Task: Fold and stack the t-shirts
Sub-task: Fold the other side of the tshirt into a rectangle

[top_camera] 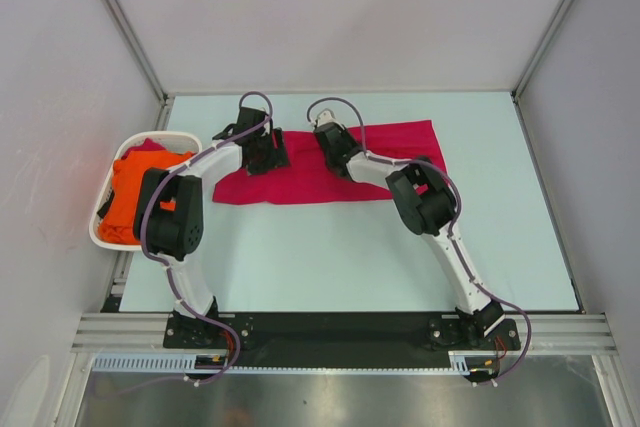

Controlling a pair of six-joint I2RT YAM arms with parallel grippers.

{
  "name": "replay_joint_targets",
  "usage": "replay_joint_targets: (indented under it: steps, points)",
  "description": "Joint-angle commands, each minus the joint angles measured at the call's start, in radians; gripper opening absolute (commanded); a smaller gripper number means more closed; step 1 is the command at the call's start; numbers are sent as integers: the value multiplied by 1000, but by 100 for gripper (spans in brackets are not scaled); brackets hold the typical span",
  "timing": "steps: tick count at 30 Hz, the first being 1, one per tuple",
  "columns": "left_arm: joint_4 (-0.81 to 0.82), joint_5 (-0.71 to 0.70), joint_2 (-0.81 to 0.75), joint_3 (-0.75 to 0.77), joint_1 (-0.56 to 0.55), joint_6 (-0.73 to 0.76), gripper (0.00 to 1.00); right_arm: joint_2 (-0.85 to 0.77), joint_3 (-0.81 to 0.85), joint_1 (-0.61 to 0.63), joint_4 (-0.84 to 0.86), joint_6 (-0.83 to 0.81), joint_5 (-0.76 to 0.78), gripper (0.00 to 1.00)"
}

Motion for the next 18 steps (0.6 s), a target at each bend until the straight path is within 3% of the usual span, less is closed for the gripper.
replay_joint_targets:
  steps: [1,8,18]
  points:
    - [2,-11,-2,24,3,22,75,-112,-108,10,109,6,-15,6]
    - [6,-8,10,21,3,20,74,-255,-214,43,123,11,-17,6]
    - [8,-13,12,22,3,20,74,-289,-234,85,21,41,-20,6]
